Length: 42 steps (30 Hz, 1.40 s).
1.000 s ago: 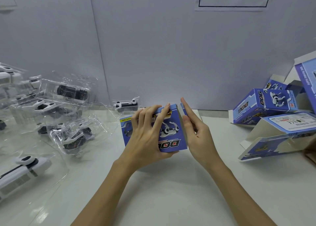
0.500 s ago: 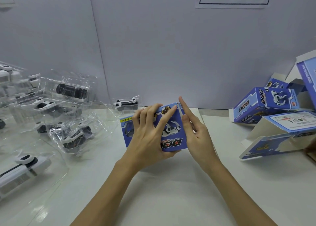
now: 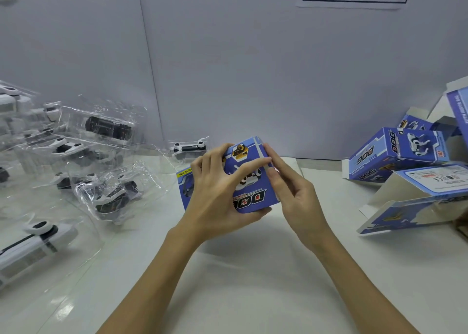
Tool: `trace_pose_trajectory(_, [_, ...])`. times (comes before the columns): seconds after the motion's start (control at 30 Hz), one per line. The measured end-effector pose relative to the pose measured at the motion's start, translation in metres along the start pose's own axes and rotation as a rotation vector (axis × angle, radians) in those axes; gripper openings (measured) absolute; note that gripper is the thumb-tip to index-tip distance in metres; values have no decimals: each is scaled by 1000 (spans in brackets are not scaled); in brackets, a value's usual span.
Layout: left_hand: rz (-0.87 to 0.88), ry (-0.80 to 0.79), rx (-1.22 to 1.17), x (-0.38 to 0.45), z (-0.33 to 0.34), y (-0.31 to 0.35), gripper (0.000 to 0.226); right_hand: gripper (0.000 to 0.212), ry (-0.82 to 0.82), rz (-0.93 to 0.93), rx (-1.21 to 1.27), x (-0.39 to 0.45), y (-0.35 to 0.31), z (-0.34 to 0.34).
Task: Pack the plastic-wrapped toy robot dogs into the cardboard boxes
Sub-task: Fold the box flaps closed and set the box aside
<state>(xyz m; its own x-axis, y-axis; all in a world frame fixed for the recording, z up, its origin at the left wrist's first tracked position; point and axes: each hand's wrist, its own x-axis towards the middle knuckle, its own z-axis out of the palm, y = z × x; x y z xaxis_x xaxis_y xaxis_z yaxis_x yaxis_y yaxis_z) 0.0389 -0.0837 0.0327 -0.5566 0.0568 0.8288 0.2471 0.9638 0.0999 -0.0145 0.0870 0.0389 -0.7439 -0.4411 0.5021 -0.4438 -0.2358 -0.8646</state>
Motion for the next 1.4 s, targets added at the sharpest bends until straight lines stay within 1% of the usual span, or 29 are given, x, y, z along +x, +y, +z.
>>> trace_pose_trajectory(0.13, [-25,17,-2,-1,2,5,79,43,37,-30,-4,-4,6,10])
trace_pose_trajectory(0.23, [-22,21,-7,-1,3,6,78,45,41,-23,13,-5,7,12])
trace_pose_trajectory(0.47, [-20,-30,-16,-1,2,6,75,44,49,-10,6,-4,5,11])
trace_pose_trajectory(0.6, [3,-45,-1,-2,1,6,76,47,-12,-4,20,-7,8,13])
trace_pose_trajectory(0.67, [-1,-47,8,-2,0,6,79,53,-66,8,-12,-7,8,10])
trace_pose_trajectory(0.77, [-25,-35,-39,-1,0,7,95,61,-107,-5,-97,-6,10,9])
trace_pose_trajectory(0.83, [-40,-24,-78,-2,1,6,104,62,-84,-37,-151,-6,11,10])
trace_pose_trajectory(0.97, [-38,-20,-38,-4,5,6,109,56,-47,-61,-181,-7,11,11])
trace_pose_trajectory(1.1, [-13,-19,-43,-2,7,9,102,58,-21,-33,-145,-7,14,11])
trace_pose_trajectory(1.17, [10,-39,-12,-1,9,8,95,59,55,20,-72,-3,11,8])
trace_pose_trajectory(1.2, [9,-61,25,-1,9,5,93,57,121,59,-18,0,10,4])
trace_pose_trajectory(1.23, [-22,-100,41,-3,8,-2,94,52,198,105,21,2,10,-3])
trace_pose_trajectory(1.27, [-93,-163,15,-4,5,-10,96,44,269,173,36,5,9,-11])
trace_pose_trajectory(1.33, [-314,-305,-184,-6,-1,-29,93,28,357,358,52,10,5,-31])
trace_pose_trajectory(1.37, [-405,-339,-308,-7,-2,-37,84,29,364,434,77,11,5,-41])
trace_pose_trajectory(1.4, [-469,-336,-410,-8,-1,-42,72,35,352,484,96,12,6,-49])
